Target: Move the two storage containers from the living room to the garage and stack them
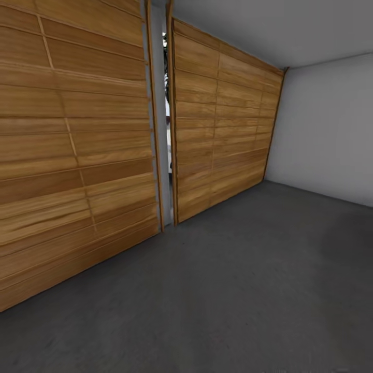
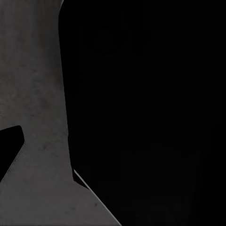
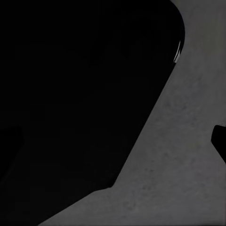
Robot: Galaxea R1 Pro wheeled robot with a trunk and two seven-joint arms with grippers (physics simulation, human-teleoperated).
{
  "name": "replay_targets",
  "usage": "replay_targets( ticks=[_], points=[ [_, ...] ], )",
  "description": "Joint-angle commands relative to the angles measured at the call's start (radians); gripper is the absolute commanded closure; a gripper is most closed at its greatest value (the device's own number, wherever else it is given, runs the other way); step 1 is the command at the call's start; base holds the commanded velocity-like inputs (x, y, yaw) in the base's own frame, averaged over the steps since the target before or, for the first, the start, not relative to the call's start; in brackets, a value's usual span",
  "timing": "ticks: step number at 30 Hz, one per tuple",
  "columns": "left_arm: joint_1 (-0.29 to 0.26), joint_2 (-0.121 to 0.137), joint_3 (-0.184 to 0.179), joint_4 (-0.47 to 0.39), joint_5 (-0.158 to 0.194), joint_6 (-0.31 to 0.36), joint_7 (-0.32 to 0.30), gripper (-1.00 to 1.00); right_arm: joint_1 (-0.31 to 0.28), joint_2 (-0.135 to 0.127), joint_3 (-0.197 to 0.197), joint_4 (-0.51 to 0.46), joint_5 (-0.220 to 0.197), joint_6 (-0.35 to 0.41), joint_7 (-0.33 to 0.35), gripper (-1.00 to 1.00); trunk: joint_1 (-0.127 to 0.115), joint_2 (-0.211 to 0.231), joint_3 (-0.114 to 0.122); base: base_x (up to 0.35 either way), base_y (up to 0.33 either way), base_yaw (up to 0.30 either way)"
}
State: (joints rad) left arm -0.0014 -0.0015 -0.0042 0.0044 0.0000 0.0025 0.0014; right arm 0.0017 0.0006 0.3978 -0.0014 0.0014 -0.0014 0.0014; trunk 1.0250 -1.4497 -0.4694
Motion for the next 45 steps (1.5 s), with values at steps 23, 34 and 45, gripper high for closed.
replay_targets(
  ticks=[23, 34, 45],
  points=[
    [0.000, 0.000, -0.002, 0.000, 0.000, 0.000, 0.000, -1.00, 0.000, 0.000, 0.004, 0.000, 0.000, 0.000, 0.000, -1.00, 0.000, 0.000, -0.001, 0.000, 0.000, -0.251],
    [0.000, 0.000, -0.002, 0.000, 0.000, 0.000, 0.000, -1.00, 0.000, 0.000, 0.004, 0.000, 0.000, 0.000, 0.000, -1.00, 0.000, 0.000, -0.001, 0.000, 0.000, -0.251],
    [0.000, 0.006, -0.017, 0.000, -0.026, 0.001, -0.003, -1.00, 0.000, -0.001, 0.003, 0.000, 0.000, 0.000, -0.002, -1.00, 0.000, 0.000, -0.001, 0.000, 0.000, -0.251]
  ],
)
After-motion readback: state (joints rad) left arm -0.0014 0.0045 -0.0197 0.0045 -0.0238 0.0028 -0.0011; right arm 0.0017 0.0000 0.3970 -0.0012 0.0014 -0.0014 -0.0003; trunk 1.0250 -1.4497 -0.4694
